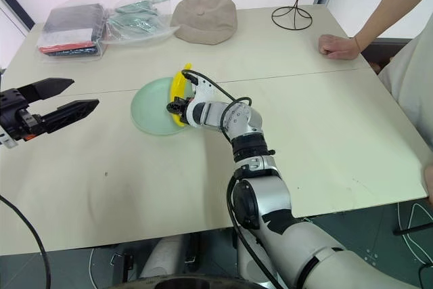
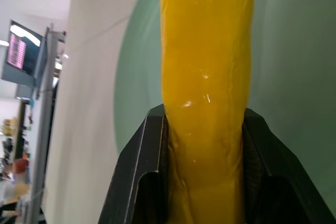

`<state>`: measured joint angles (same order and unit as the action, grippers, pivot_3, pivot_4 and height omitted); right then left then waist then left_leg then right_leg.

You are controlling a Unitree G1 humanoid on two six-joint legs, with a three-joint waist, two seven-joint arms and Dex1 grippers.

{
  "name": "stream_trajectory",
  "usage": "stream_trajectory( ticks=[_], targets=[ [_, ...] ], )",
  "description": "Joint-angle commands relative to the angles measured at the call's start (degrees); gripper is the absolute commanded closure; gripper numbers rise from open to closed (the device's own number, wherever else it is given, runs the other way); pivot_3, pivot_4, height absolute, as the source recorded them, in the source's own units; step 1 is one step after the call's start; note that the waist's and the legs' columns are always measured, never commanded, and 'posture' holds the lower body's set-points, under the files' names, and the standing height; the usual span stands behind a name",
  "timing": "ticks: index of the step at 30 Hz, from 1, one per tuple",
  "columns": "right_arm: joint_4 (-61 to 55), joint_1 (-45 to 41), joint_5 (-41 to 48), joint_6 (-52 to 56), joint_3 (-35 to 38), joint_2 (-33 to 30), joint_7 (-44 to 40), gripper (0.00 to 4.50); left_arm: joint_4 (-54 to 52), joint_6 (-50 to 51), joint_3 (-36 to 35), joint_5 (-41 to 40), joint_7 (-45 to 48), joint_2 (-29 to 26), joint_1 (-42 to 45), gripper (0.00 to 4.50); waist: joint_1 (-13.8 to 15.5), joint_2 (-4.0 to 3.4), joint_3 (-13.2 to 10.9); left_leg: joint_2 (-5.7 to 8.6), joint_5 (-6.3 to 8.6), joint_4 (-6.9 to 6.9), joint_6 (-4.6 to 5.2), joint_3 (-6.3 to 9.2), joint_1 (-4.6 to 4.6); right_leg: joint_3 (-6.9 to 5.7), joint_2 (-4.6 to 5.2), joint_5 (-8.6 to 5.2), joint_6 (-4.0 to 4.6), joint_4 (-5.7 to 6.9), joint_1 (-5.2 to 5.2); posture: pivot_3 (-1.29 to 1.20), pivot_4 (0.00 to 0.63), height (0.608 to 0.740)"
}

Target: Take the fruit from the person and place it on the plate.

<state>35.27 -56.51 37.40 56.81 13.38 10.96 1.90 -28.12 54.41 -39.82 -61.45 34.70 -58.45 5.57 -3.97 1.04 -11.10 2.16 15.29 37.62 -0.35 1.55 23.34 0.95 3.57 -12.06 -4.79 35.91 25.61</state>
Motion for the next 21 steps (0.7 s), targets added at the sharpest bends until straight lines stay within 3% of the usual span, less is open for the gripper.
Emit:
stream_trajectory(
  ticks=[1, 4, 7, 11, 15, 21],
  targets=[
    [-4.1, 3.9, 0.0, 0.8, -2.4, 6.1, -0.3, 3.2, -1.3, -0.9, -1.2, -0.1, -0.3, -0.8, 1.1, 0.0, 0.0, 0.0, 0.0, 0.0, 0.0, 0.0, 0.0, 0.0, 0.0, 0.0, 0.0, 0.0, 0.0, 0.0, 0.0, 0.0, 0.15, 0.74],
    [-4.9, 4.1, -0.1, 0.8, -3.7, 5.6, -0.8, 3.2, -1.4, -1.2, -0.8, 0.1, -0.4, -0.4, 1.1, 0.0, 0.0, 0.0, 0.0, 0.0, 0.0, 0.0, 0.0, 0.0, 0.0, 0.0, 0.0, 0.0, 0.0, 0.0, 0.0, 0.0, 0.15, 0.74],
    [-5.4, 3.9, 0.0, 0.6, -4.2, 5.1, -1.0, 2.06, -1.4, -1.3, -0.4, 0.1, -0.6, 0.0, 1.2, 0.0, 0.0, 0.0, 0.0, 0.0, 0.0, -0.01, -0.01, 0.0, 0.0, 0.0, 0.0, 0.0, 0.0, 0.0, 0.01, 0.0, 0.15, 0.74],
    [-7.0, 3.5, 0.7, 1.5, -4.5, 4.3, -1.7, 0.05, -1.8, -1.7, 0.0, 0.1, -0.8, 0.7, 1.0, 0.0, 0.1, 0.01, 0.0, 0.0, -0.01, 0.0, -0.01, 0.0, -0.01, 0.0, 0.0, 0.0, -0.01, 0.01, 0.0, 0.0, 0.15, 0.74],
    [-9.8, 3.3, -0.7, 1.9, -6.8, 1.7, -3.7, 0.05, -2.1, -1.9, 0.3, 0.1, -1.0, 1.4, 0.8, 0.0, 0.1, 0.01, 0.0, 0.0, -0.01, 0.0, -0.01, 0.0, -0.01, 0.0, 0.0, 0.0, -0.01, 0.01, 0.0, 0.0, 0.15, 0.74],
    [-21.2, 5.4, -8.5, 0.4, -19.3, -9.5, -13.4, 0.05, -2.1, -2.8, 1.9, 0.4, -1.1, 2.4, 1.1, 0.0, 0.3, 0.02, 0.0, 0.02, -0.01, -0.02, -0.01, -0.01, 0.0, -0.03, 0.0, 0.0, -0.01, 0.01, 0.02, 0.0, 0.15, 0.74]
  ],
)
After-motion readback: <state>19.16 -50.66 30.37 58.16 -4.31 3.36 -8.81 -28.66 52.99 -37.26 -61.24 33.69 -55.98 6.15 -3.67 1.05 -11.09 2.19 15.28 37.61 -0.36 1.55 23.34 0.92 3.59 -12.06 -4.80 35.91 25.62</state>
